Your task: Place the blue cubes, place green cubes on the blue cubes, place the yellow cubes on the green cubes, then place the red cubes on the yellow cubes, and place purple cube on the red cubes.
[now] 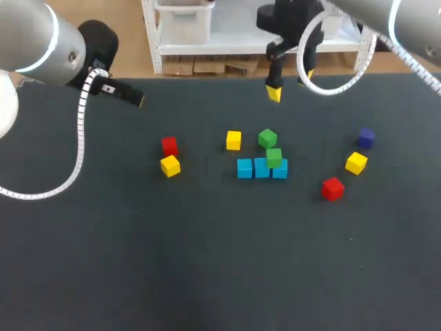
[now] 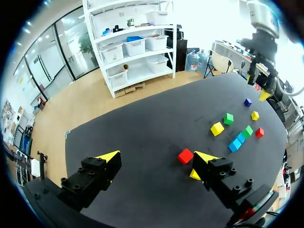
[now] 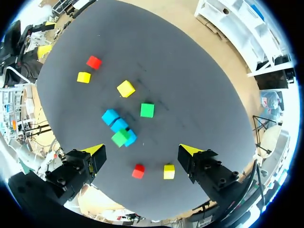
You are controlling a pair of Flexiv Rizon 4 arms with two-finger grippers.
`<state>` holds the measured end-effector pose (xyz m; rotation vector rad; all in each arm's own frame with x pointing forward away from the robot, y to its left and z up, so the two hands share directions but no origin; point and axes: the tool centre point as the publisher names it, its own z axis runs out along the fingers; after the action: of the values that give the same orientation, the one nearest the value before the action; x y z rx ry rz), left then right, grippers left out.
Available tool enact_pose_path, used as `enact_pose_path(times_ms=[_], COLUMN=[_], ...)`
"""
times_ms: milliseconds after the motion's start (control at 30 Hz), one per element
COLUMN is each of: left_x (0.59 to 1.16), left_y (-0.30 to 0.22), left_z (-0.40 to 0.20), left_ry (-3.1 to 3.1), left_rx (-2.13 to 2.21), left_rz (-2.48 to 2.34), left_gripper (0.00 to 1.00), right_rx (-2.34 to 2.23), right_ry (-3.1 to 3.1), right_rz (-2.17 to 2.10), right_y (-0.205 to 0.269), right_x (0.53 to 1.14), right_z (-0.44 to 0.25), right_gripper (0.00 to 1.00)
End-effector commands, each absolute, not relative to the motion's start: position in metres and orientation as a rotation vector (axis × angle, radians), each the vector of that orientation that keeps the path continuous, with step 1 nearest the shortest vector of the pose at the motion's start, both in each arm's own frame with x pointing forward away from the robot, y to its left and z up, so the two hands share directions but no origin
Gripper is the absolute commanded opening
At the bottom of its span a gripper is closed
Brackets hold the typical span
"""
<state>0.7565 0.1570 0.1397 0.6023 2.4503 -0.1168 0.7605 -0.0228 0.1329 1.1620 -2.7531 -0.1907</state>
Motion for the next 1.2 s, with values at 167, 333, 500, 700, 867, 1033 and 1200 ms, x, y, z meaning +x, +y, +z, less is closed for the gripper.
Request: enact_pose_path(times_ms=[167,333,500,700,867,1033,1200], left_x=[0.757,0.757,0.757,0.757,0.757,0.757,0.757], left_y=[0.157,0.157,0.157,0.157,0.157,0.157,0.157], left_z=[0.140,0.140,0.140,0.140,0.140,0.140,0.140], left_ry=[2.450,2.450,2.450,2.450,2.450,2.450,2.450], left_rx=[0.603,0.603,0.603,0.603,0.603,0.603,0.603], left_rz=[-0.117,-0.117,-0.117,-0.117,-0.117,-0.117,-0.117], left_gripper=[1.00,1.00,1.00,1.00,1.00,1.00,1.00], right_rx=[1.191,1.252,1.261,1.263,1.254,1.247,1.233], right_ry=[-2.744,-2.698,-2.674,-2.648,-2.639,-2.636,-2.629], right_rz=[-0.223,-0.204,-0.192,-0.176,-0.169,-0.163,-0.148], right_y=[-0.018,-0.009,-0.004,0.000,0.005,0.011,0.014], right_x=[0.773,0.775,0.779,0.780,0.783,0.788,0.790], right_z=[0.085,0.066,0.046,0.024,0.010,0.000,-0.005], right_gripper=[1.00,1.00,1.00,1.00,1.00,1.00,1.00])
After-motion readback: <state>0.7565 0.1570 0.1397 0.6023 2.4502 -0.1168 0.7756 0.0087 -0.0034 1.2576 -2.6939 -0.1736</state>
